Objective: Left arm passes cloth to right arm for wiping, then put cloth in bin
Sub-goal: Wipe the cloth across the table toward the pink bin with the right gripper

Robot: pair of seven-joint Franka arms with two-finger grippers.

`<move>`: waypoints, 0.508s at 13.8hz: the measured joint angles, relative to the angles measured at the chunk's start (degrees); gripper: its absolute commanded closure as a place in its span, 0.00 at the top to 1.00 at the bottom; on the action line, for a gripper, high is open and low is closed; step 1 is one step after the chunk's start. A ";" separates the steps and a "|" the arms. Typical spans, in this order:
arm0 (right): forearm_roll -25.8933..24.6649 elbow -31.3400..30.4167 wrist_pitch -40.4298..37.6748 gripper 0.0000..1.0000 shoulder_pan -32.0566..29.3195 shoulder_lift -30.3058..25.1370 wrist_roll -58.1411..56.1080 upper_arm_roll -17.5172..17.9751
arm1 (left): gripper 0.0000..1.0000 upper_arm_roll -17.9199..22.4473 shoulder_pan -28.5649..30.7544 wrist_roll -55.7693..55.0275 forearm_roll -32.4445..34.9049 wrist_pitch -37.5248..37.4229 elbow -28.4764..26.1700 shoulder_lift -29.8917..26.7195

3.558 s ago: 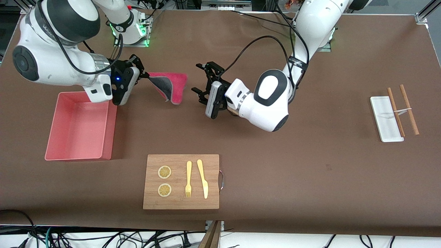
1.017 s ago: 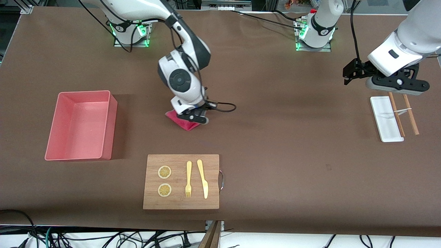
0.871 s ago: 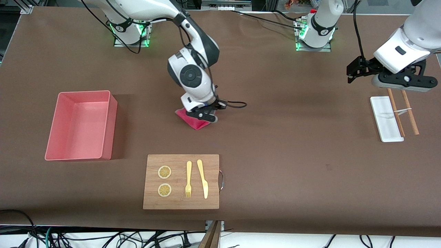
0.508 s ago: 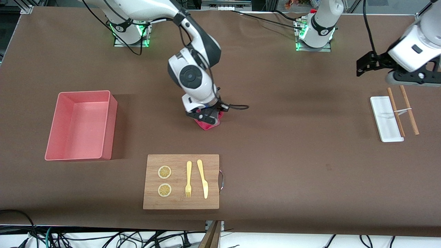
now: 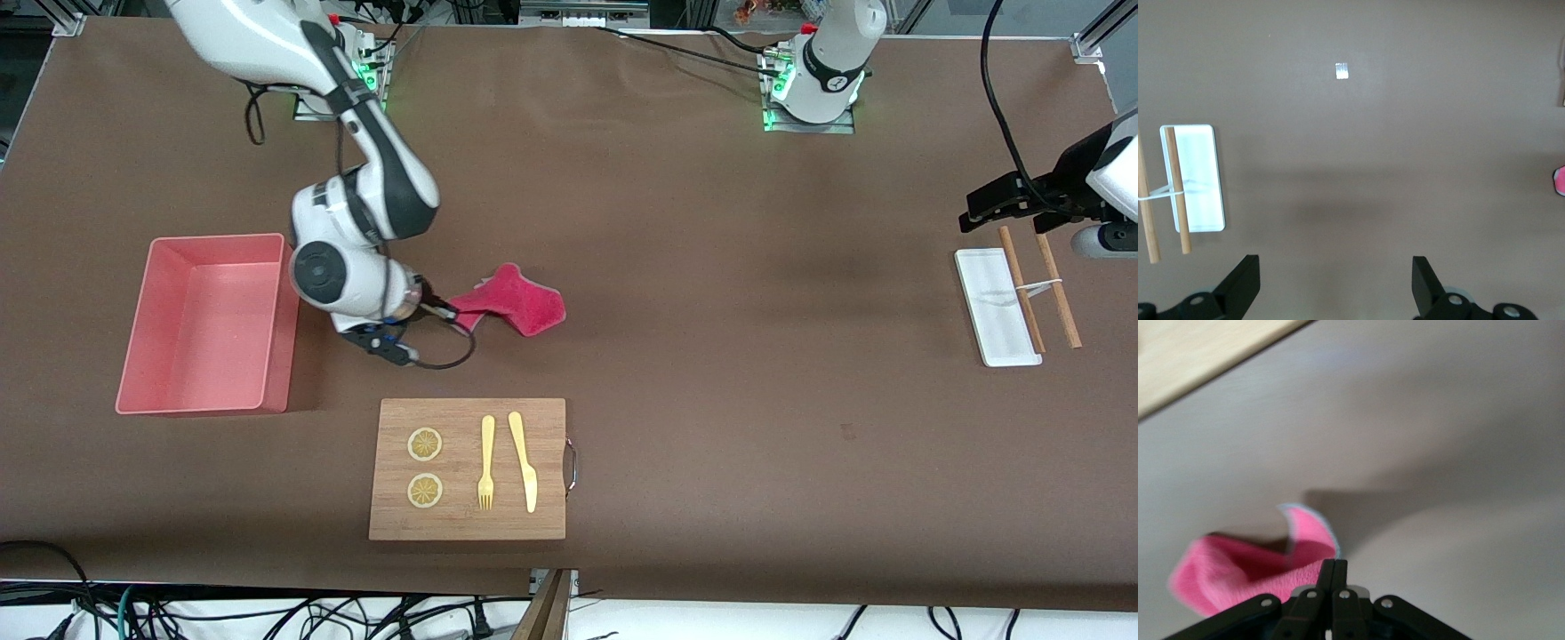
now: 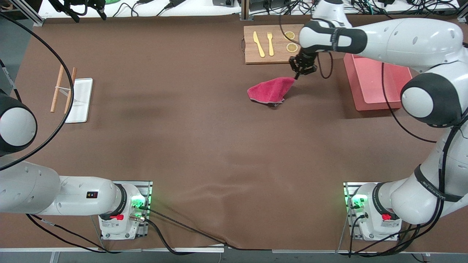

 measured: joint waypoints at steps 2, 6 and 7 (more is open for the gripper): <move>0.01 -2.51 0.12 0.00 -3.67 -0.36 -8.67 -0.90 | 1.00 -0.15 0.34 0.06 0.00 0.72 0.01 -0.02; -3.23 -3.20 0.07 0.00 -7.21 -2.26 -21.60 -4.19 | 1.00 -0.41 1.42 0.21 0.00 0.95 0.03 -0.31; -5.29 -3.32 0.01 0.00 -7.99 -3.07 -23.50 -4.47 | 1.00 -0.63 1.43 0.27 0.00 0.58 -0.02 -0.65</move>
